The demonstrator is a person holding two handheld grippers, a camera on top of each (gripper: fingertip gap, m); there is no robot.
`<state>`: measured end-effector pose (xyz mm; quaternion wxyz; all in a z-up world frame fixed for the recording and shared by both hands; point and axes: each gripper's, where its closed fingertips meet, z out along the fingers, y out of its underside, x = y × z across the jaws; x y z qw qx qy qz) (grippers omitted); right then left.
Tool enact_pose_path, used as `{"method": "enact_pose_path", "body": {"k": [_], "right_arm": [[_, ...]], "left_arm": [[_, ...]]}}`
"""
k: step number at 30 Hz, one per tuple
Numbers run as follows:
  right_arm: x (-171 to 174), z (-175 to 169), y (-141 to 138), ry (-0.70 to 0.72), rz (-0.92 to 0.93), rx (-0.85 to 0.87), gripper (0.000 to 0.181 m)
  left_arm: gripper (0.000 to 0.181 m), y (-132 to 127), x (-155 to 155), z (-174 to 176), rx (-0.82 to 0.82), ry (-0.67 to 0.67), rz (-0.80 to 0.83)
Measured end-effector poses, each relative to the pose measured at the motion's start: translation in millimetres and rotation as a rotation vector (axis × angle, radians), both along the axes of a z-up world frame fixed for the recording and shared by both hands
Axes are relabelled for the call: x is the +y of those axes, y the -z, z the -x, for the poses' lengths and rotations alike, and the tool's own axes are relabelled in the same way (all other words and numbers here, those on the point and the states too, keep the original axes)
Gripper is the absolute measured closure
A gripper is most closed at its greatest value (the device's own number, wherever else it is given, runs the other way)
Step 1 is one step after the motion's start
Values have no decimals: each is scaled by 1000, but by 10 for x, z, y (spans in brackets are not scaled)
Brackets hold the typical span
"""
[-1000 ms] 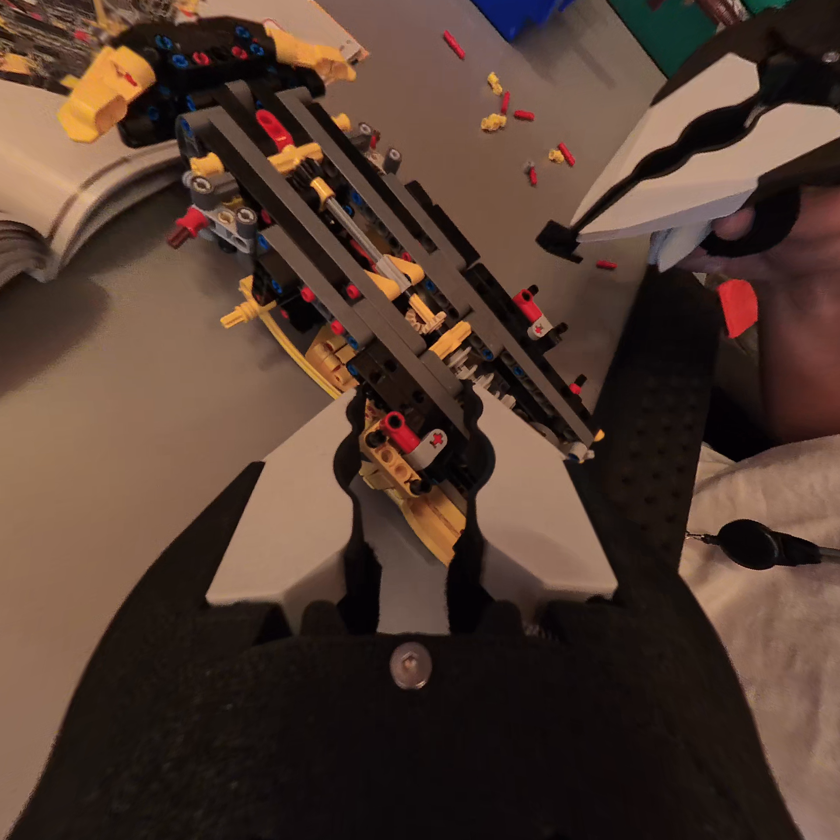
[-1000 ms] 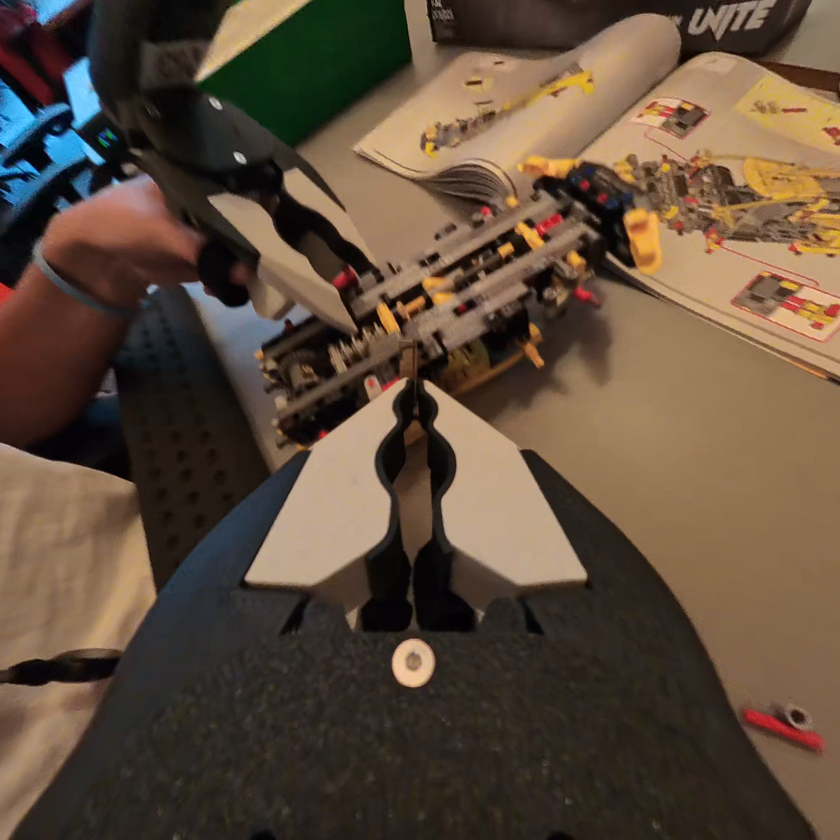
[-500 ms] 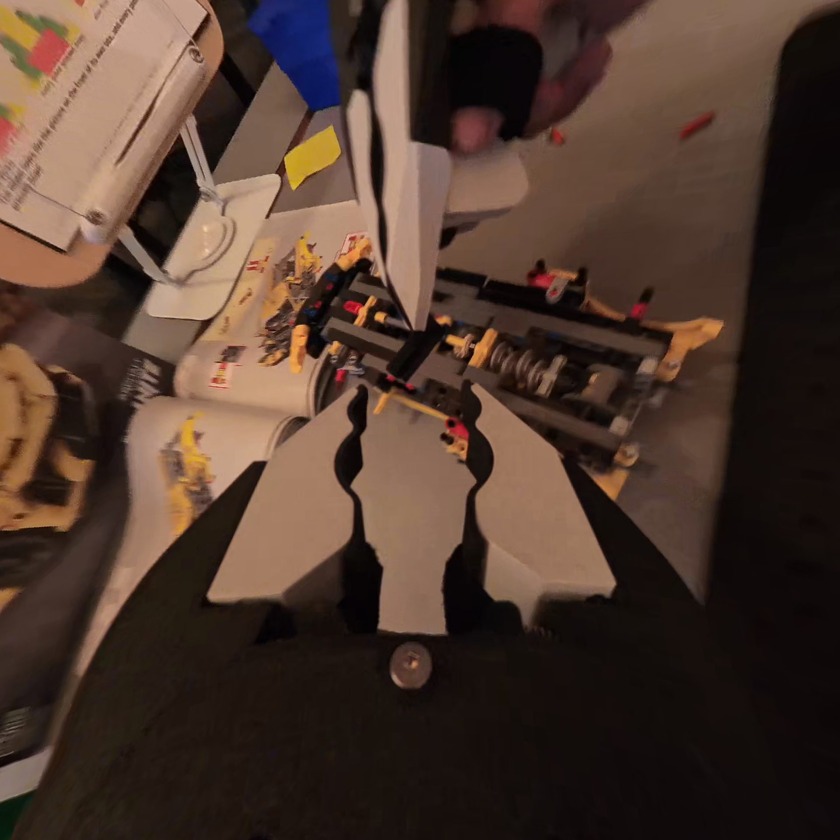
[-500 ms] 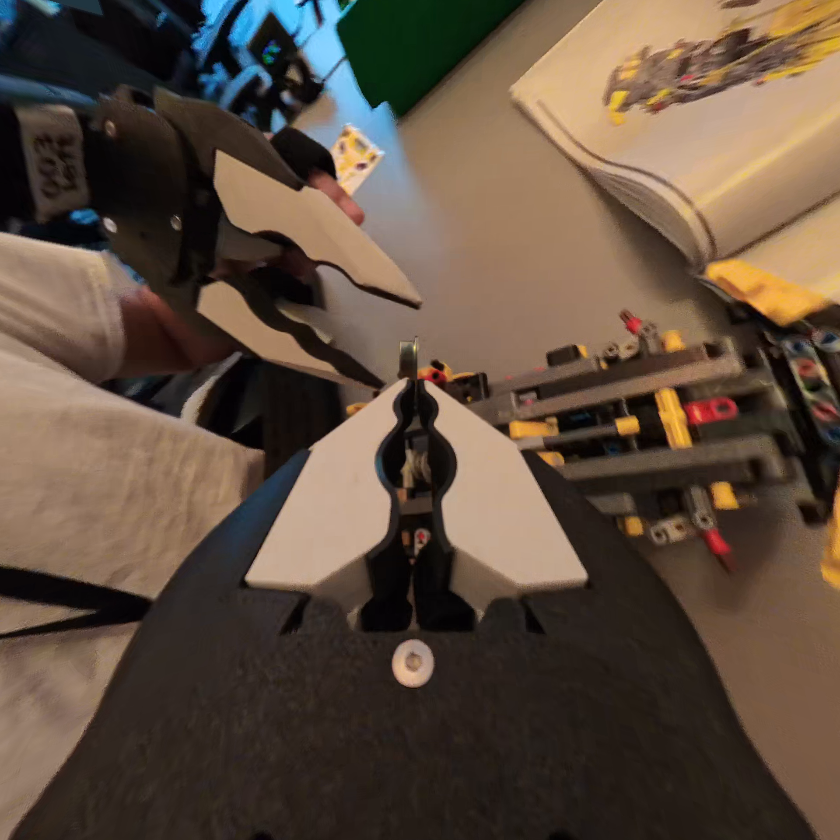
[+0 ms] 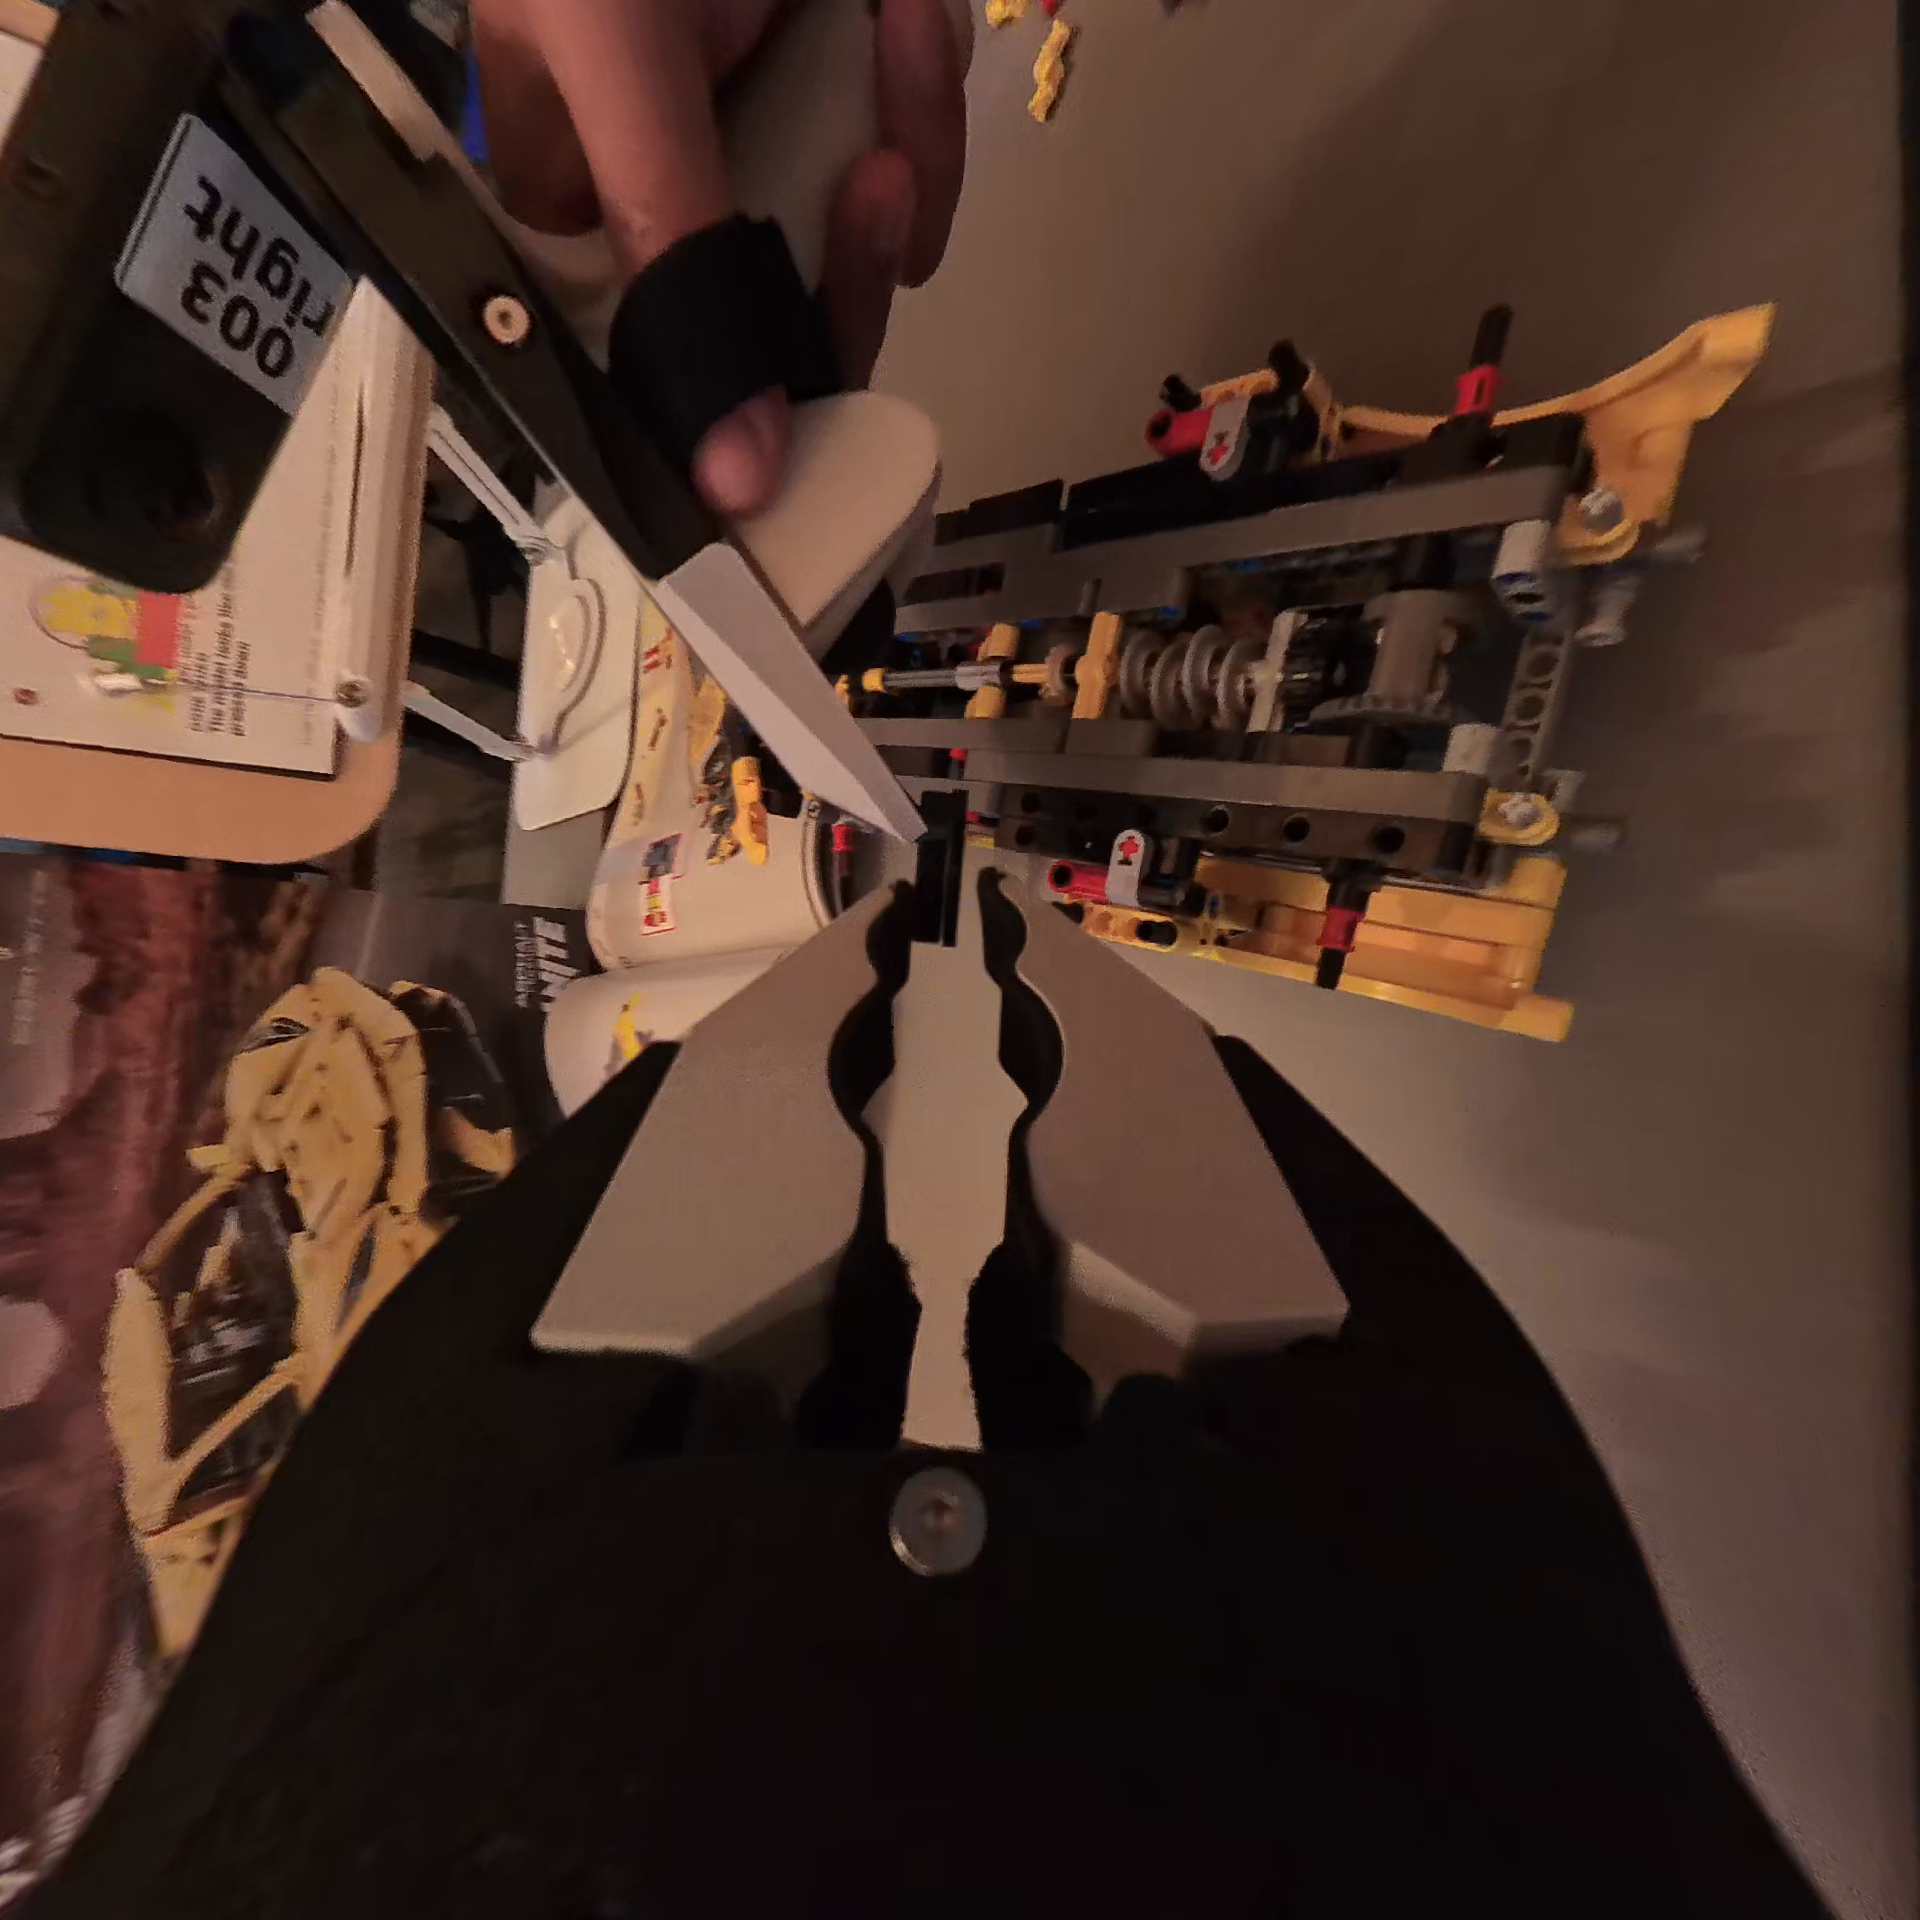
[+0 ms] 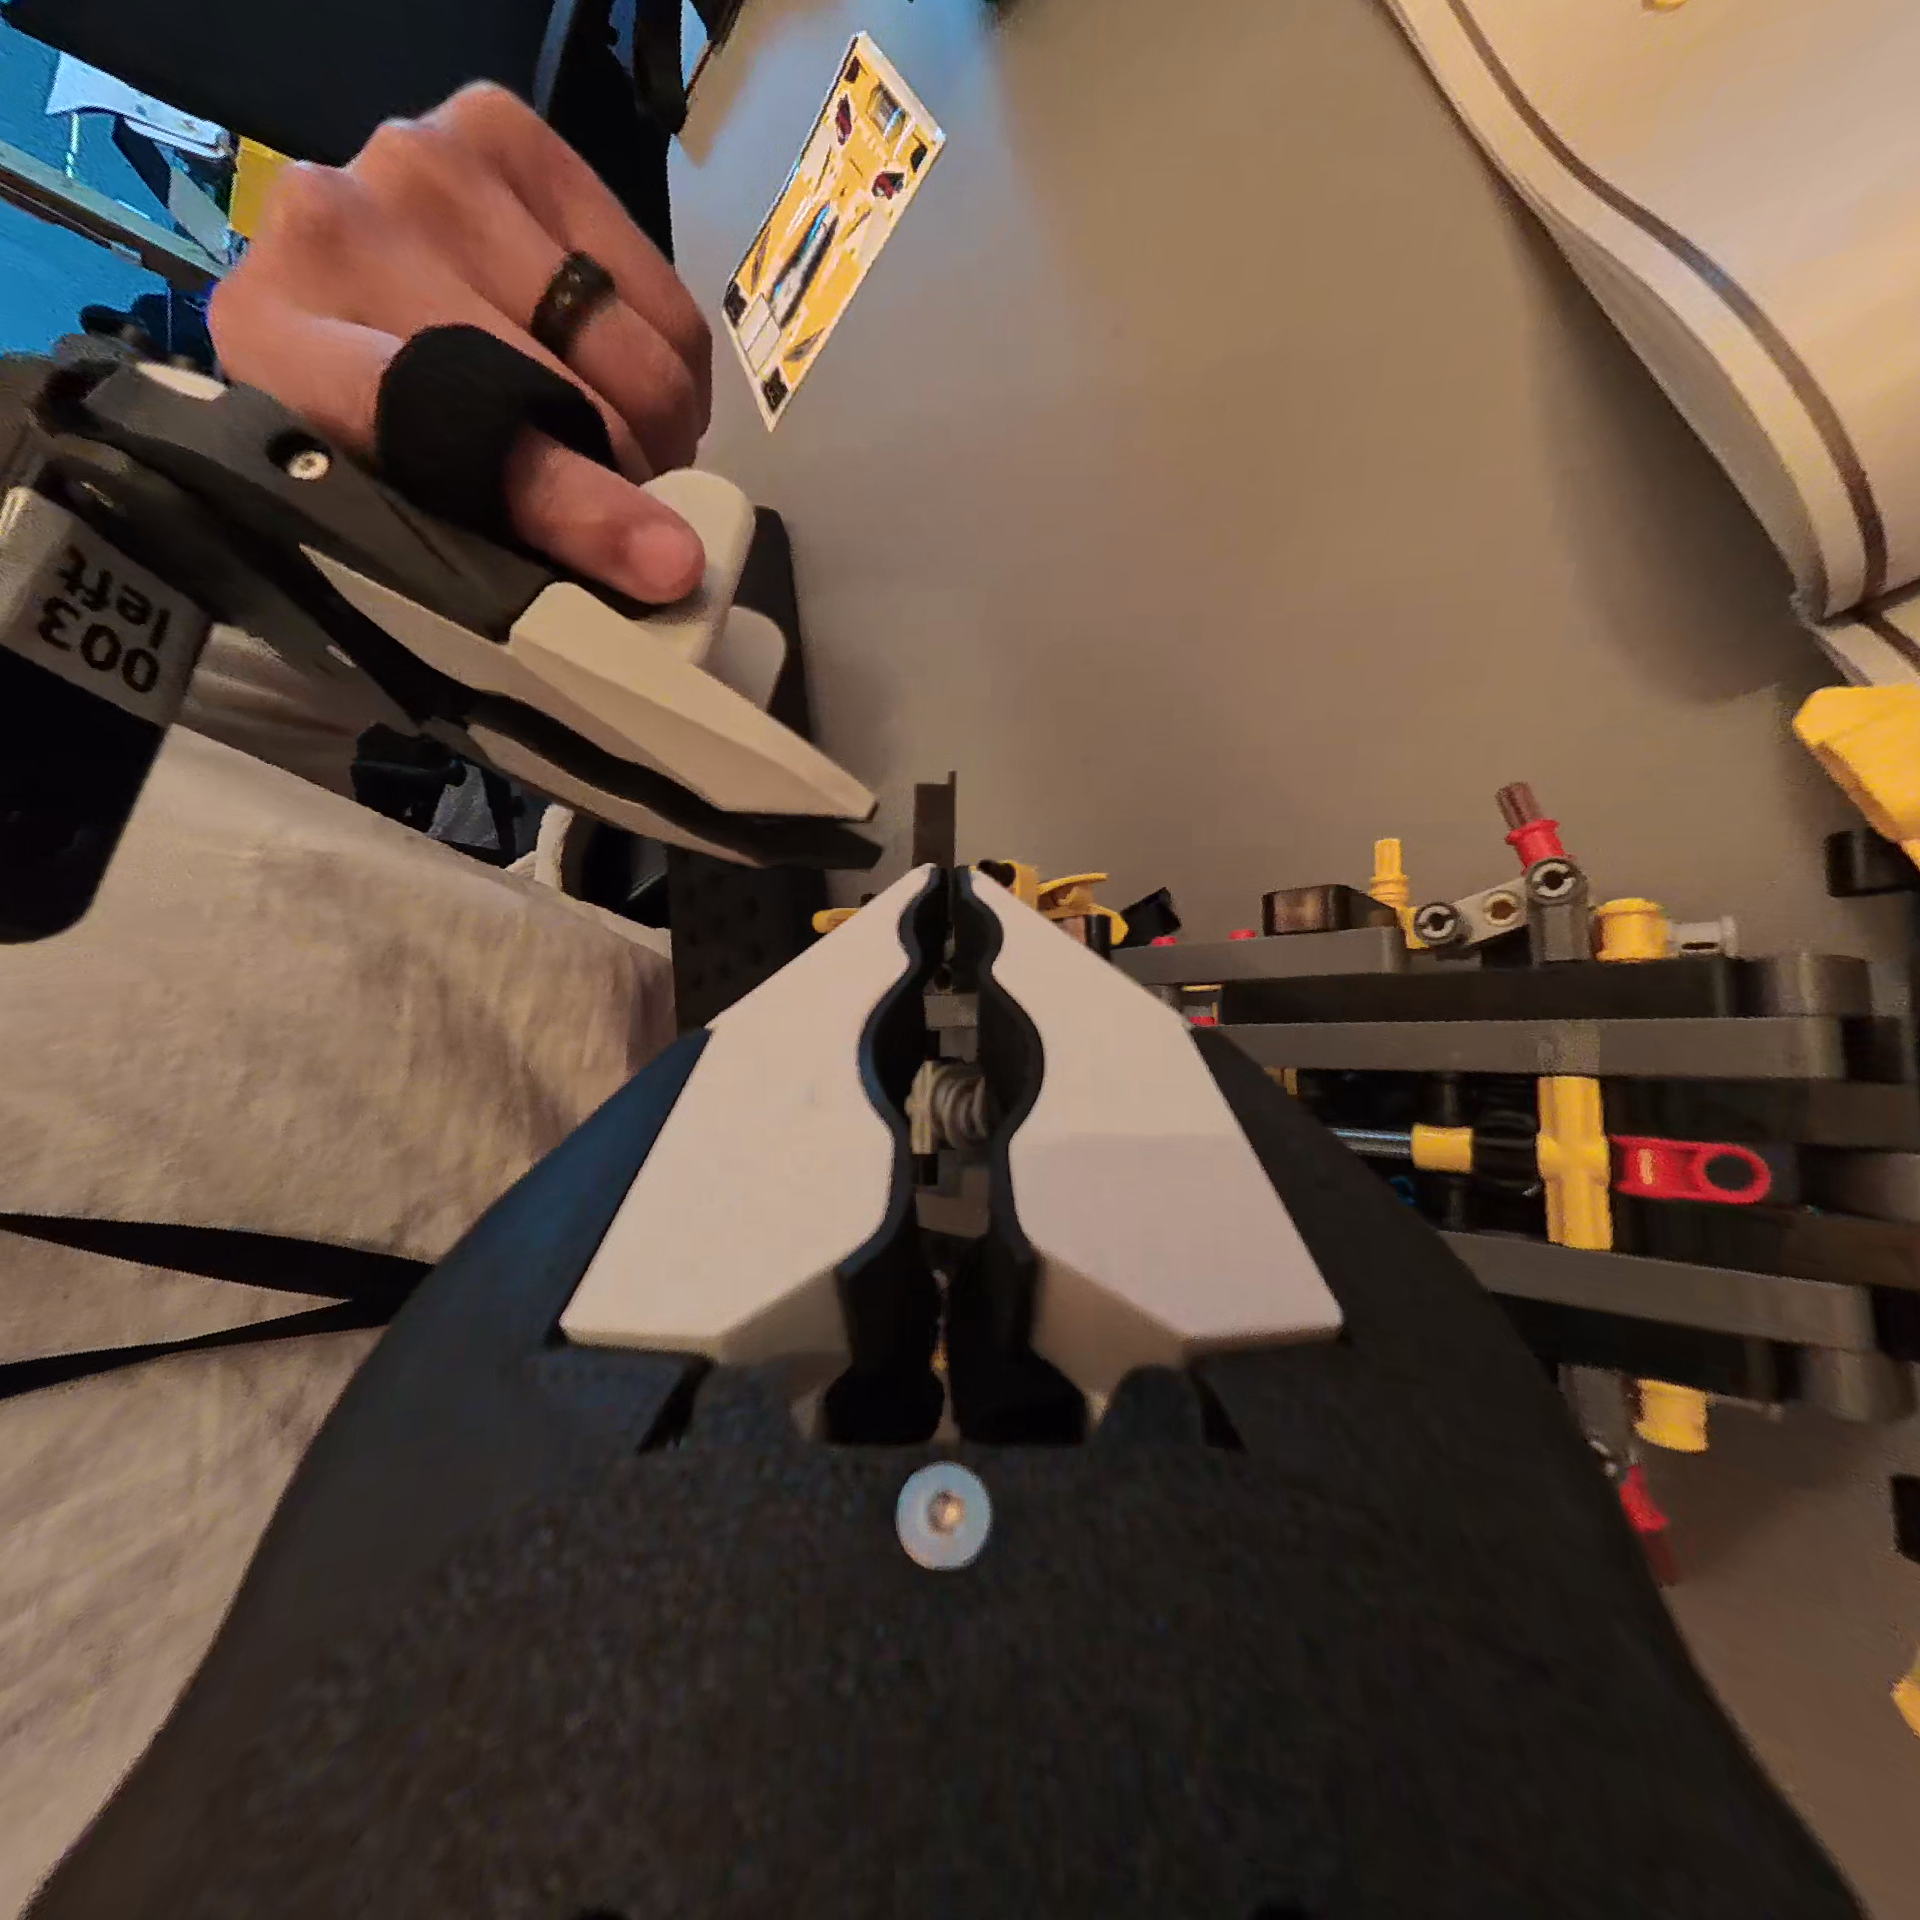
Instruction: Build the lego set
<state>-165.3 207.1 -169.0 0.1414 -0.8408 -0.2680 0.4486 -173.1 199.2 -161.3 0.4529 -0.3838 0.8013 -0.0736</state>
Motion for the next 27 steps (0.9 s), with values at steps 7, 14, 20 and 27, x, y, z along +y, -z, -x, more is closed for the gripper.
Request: {"method": "enact_pose_path", "body": {"k": [7,14,20,27], "right_arm": [[-89,-23,-35,-116,-81,-75,181],[-175,1,-91,-269,-217,-198,181],[-284,-3,-104,-371,-260,-214,181],[-278,-5,-97,-377,-266,-213,181]], "left_arm": [[165,-53,-1,25,-1,-40,459],[166,-47,-170,-40,71,67,762],[169,-54,-212,-67,101,92,866],[180,-29,-254,-90,127,102,892]]}}
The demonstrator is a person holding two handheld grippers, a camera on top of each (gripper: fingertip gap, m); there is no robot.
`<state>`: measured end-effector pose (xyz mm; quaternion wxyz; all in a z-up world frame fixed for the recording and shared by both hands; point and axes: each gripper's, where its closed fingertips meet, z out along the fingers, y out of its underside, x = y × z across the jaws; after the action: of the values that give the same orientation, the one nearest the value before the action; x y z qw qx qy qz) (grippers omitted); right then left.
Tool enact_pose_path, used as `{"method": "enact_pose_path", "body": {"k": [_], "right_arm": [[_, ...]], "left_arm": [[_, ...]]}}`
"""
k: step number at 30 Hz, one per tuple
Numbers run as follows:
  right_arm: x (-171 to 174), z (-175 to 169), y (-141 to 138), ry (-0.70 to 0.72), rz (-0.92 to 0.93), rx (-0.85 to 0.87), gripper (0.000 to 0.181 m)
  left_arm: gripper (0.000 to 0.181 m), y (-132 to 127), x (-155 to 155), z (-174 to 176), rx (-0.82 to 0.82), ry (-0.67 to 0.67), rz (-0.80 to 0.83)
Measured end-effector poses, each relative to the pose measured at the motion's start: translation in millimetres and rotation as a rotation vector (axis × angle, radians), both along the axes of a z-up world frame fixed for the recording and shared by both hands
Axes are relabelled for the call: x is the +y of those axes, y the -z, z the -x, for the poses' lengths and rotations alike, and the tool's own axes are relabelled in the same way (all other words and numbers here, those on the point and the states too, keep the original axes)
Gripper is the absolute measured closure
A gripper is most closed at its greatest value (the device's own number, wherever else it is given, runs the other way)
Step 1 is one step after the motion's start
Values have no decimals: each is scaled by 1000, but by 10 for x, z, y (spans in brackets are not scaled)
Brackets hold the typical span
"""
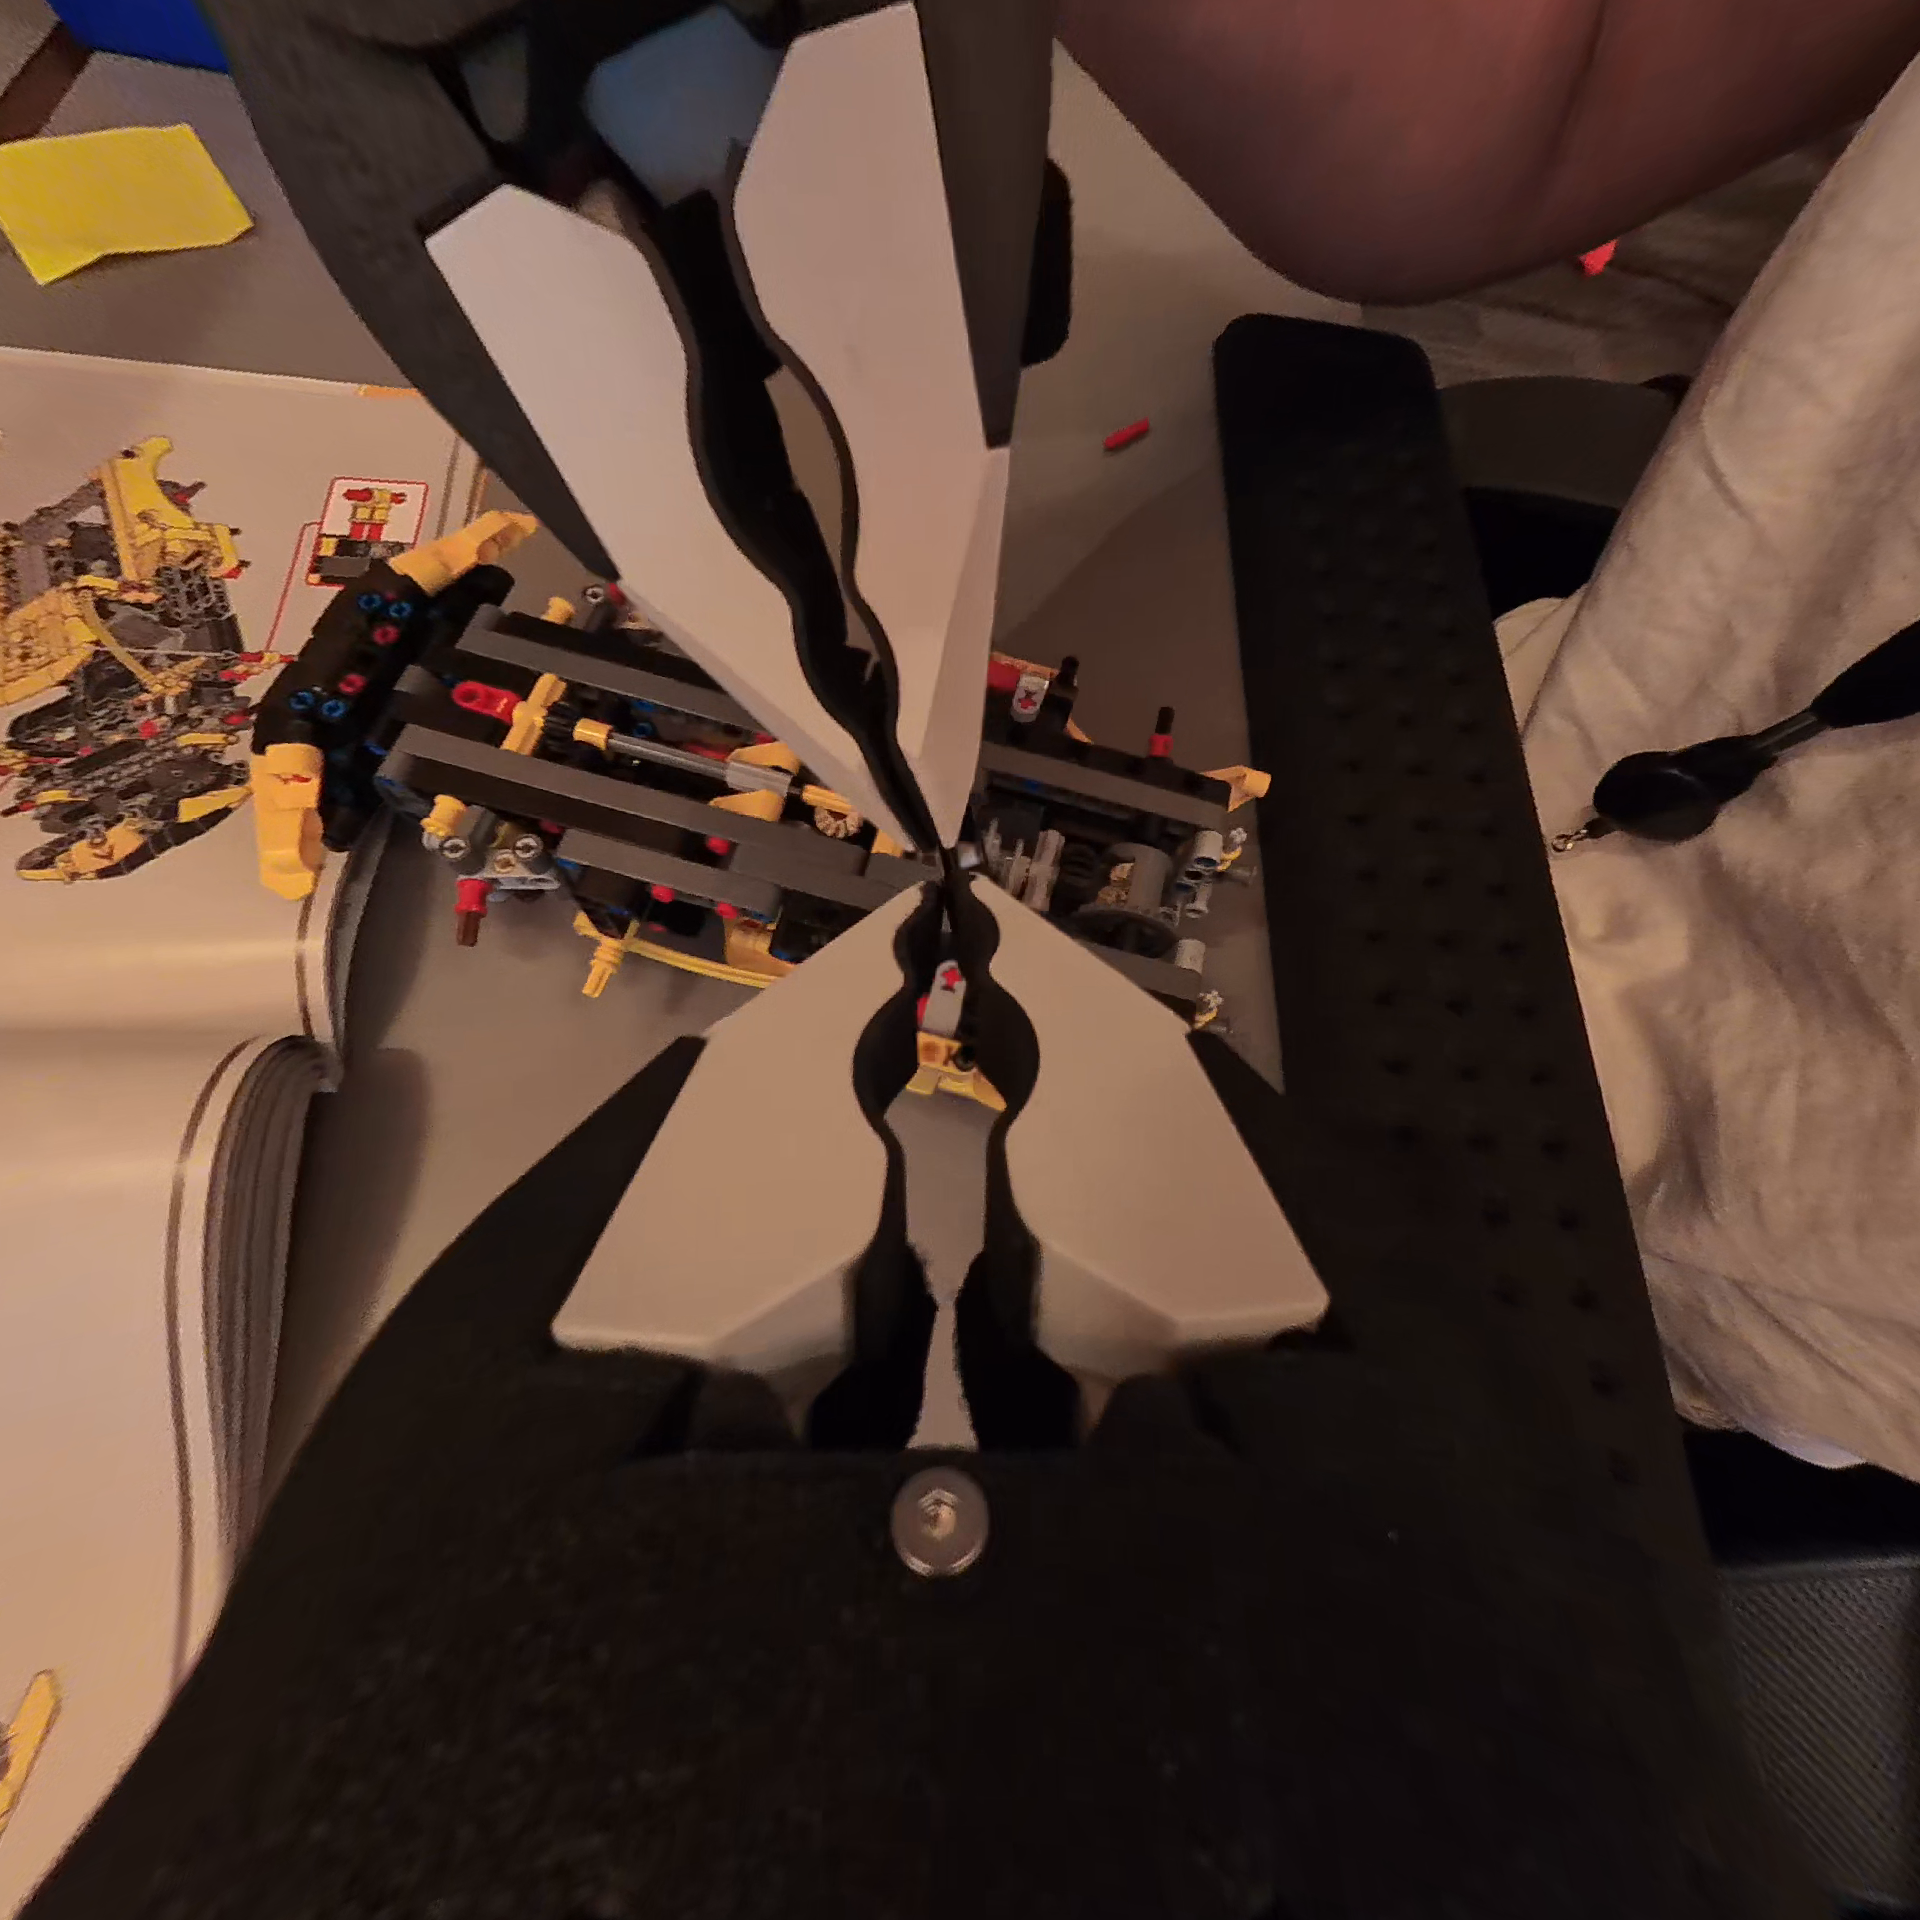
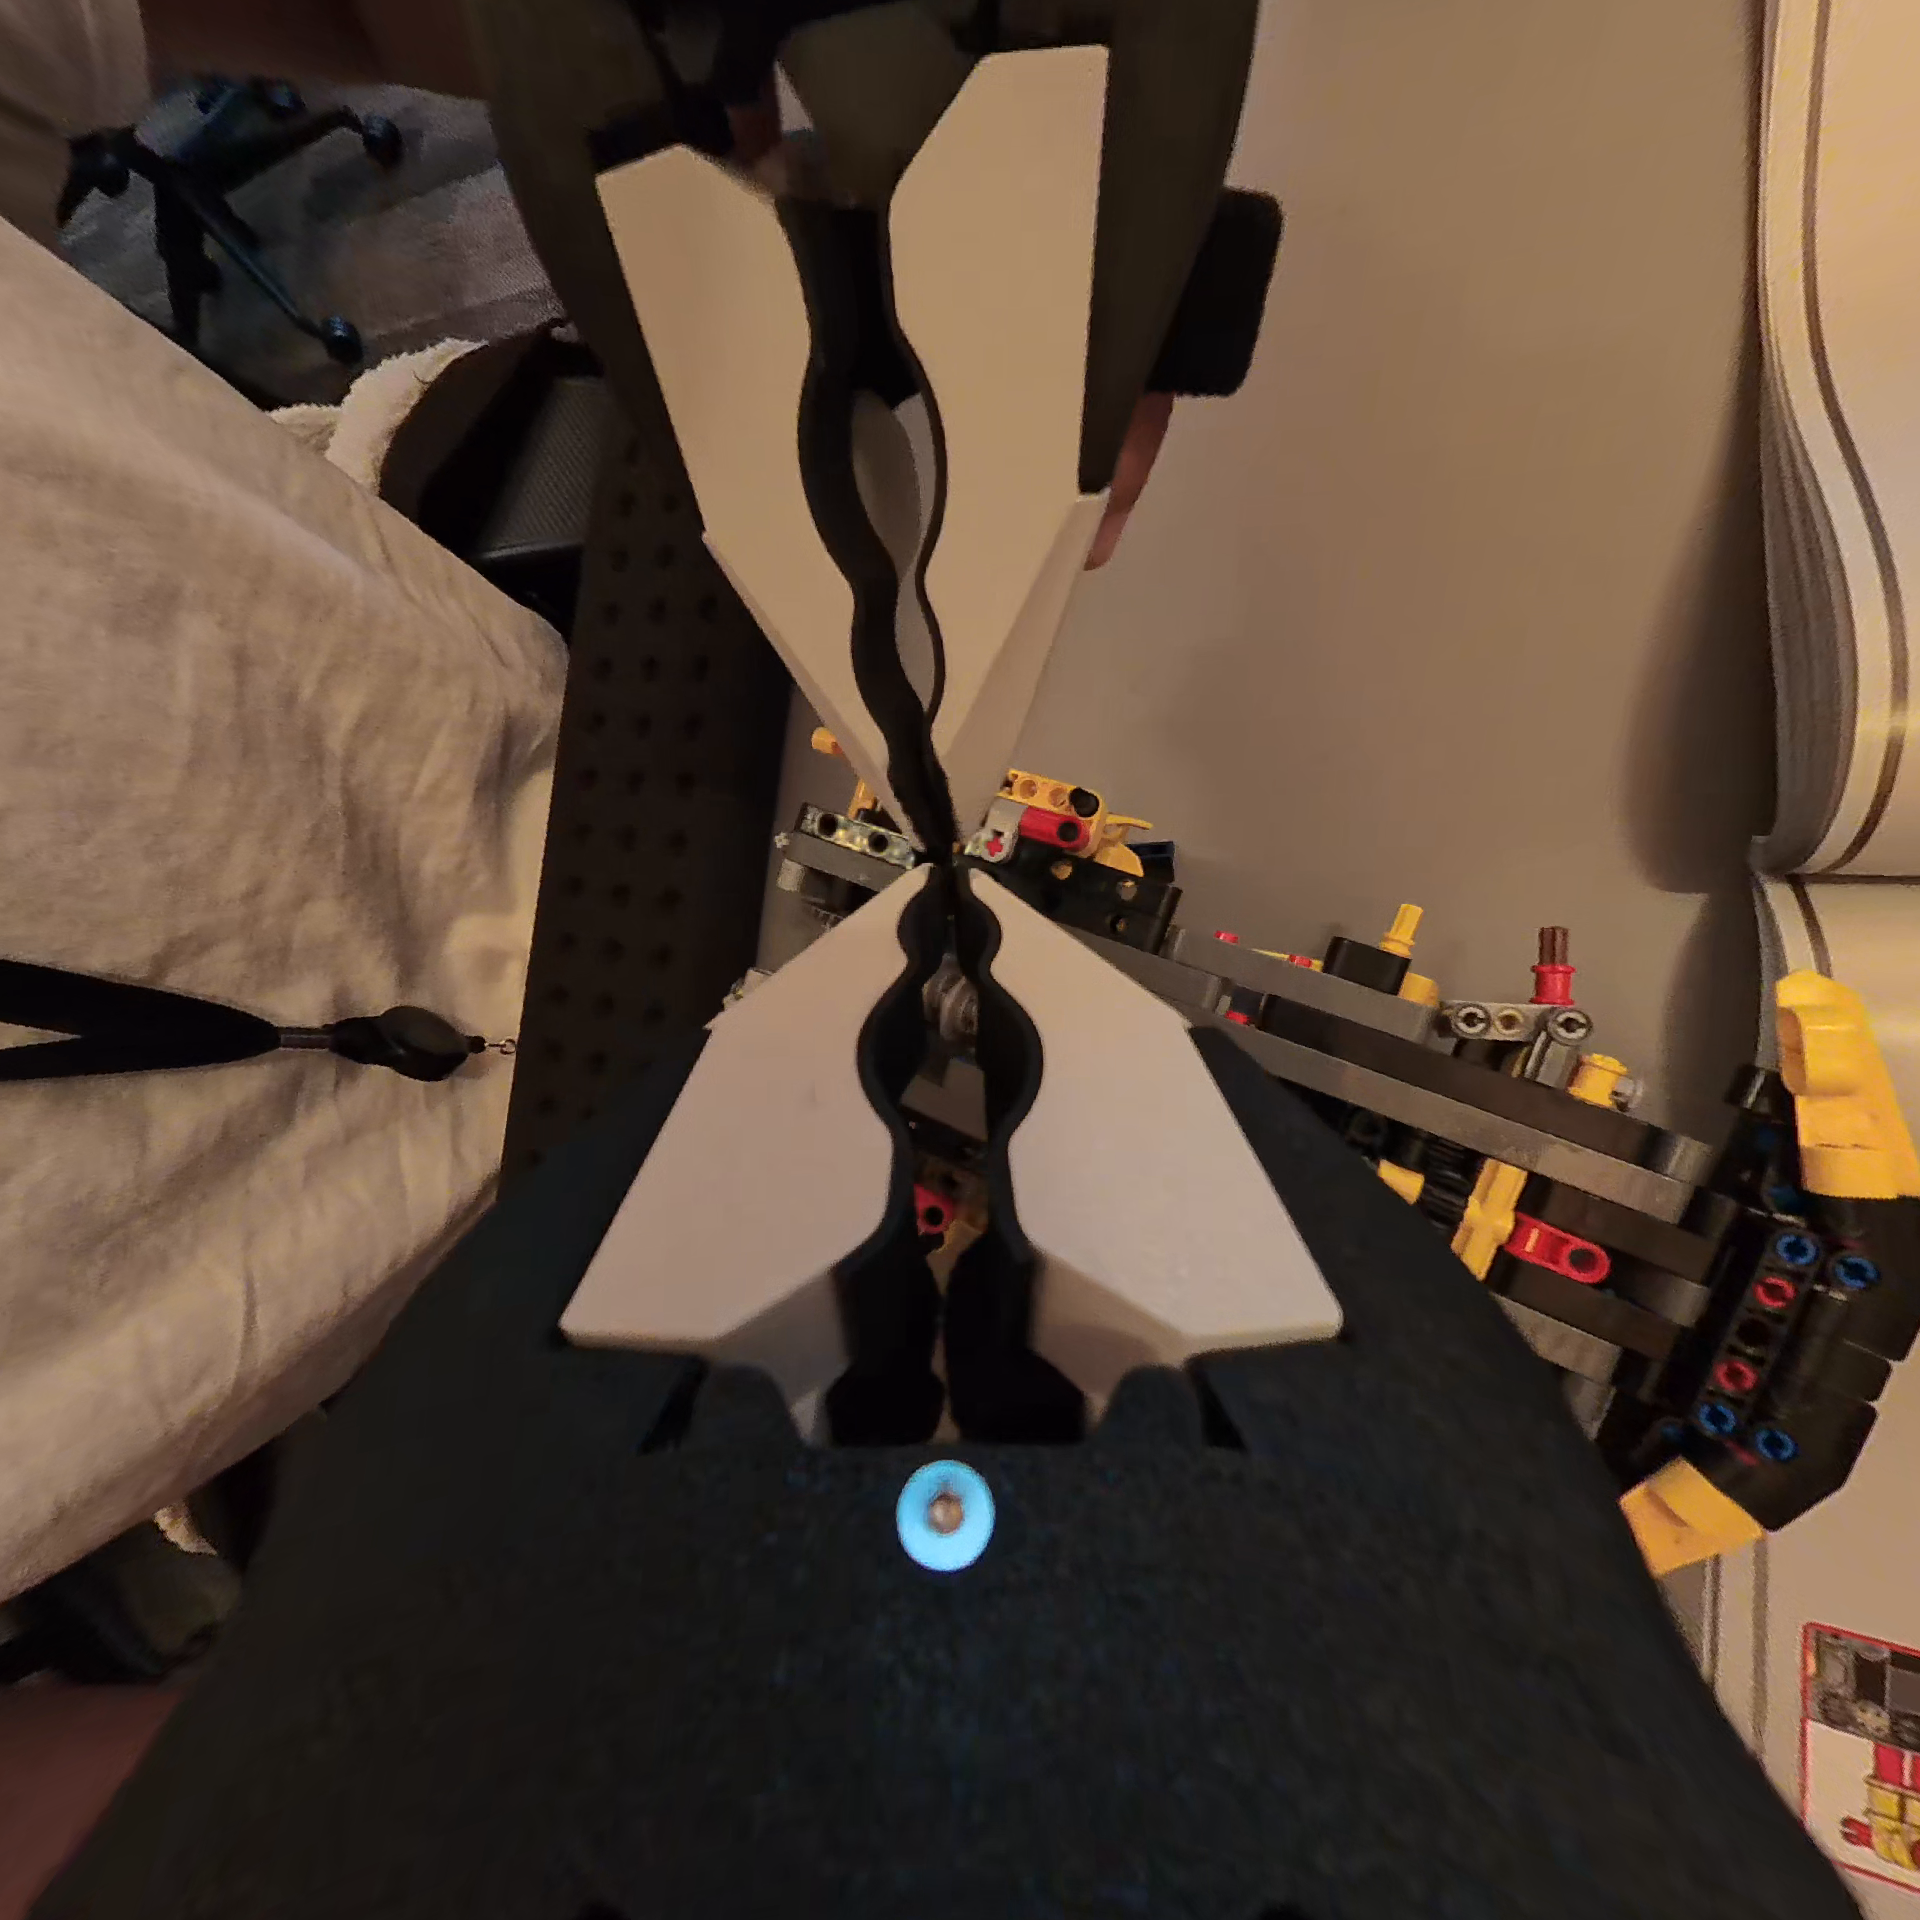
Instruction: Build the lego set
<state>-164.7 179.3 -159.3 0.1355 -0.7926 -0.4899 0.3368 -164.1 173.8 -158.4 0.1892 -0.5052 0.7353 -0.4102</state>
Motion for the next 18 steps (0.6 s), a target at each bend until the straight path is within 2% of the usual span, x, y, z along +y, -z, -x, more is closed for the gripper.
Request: {"method": "enact_pose_path", "body": {"k": [12,14,15,18], "right_arm": [[58,2,-69,17,-15,93,181],[145,4,-217,58,-91,190,178],[182,-18,-312,91,-120,251,169],[281,-206,-444,223,-181,372,163]], "left_arm": [[181,21,-13,-40,-41,-18,33],[181,-8,17,-52,-78,-42,25],[181,-31,44,-63,-109,-65,13],[180,-95,163,-81,-209,-153,-58]]}}
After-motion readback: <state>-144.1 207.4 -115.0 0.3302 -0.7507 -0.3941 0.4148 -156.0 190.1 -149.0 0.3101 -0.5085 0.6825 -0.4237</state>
